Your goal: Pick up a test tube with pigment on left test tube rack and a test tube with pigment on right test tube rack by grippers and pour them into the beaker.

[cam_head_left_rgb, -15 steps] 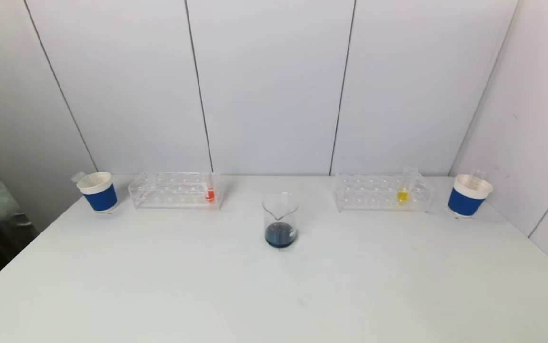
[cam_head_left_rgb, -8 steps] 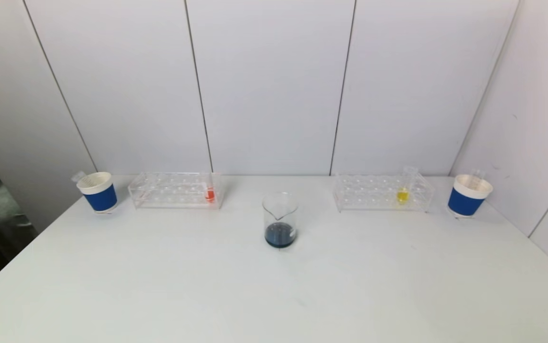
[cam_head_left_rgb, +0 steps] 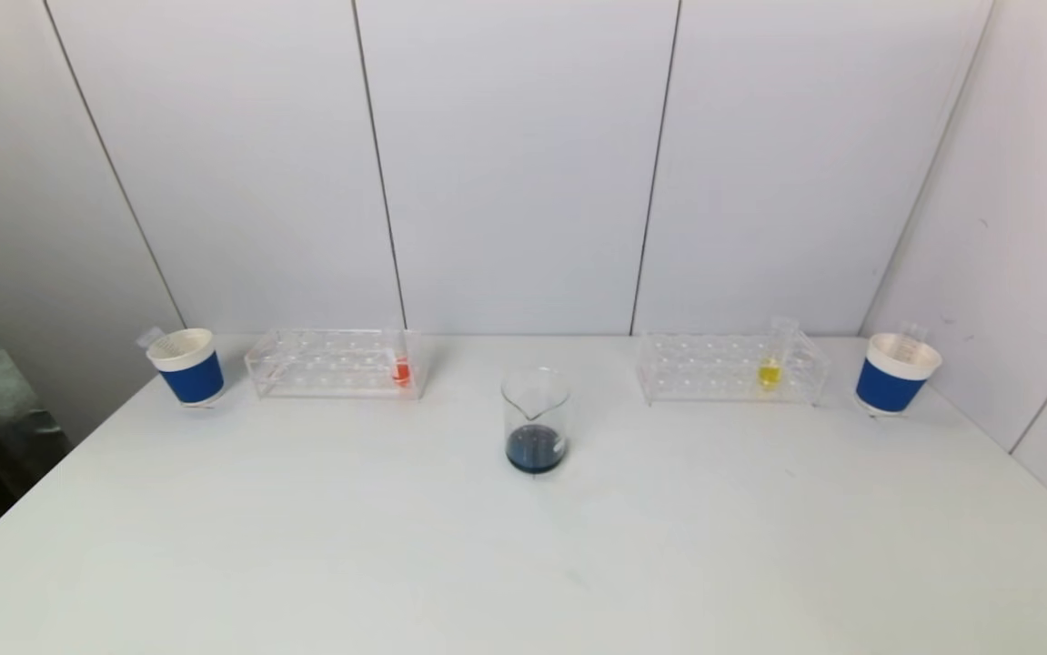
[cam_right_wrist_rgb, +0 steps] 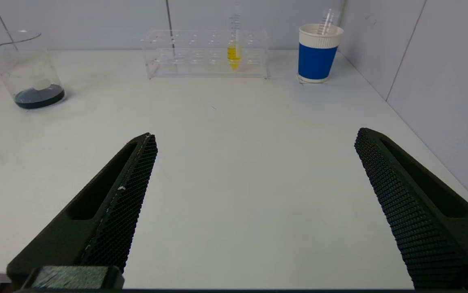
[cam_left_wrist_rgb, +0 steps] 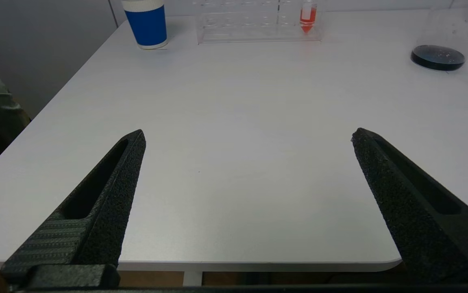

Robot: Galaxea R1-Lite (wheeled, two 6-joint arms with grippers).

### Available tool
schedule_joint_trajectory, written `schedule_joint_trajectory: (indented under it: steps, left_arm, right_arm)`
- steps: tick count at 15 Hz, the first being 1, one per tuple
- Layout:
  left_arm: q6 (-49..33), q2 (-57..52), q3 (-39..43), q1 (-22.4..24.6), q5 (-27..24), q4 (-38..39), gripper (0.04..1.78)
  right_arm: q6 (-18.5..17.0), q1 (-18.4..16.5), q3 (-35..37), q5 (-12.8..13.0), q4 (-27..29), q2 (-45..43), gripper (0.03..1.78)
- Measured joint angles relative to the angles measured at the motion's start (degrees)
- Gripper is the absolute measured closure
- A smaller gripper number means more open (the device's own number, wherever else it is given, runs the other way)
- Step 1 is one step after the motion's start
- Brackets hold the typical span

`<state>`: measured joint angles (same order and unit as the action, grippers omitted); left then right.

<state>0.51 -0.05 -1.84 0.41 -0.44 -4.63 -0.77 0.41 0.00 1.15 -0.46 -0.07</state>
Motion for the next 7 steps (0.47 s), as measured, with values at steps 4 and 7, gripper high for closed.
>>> schedule_joint_trajectory:
  steps: [4,7]
  left_arm:
    - [0.0,0.0,0.1,0.0,0.0,0.0,0.05]
    - [0.0,0.0,0.0,0.0,0.0,0.0,0.05]
  right_arm:
    - [0.0,0.0,0.0,0.4,-0.1,0.0,0.04]
    - [-0.1,0.0,0.0,0.4,-0.1,0.0,0.04]
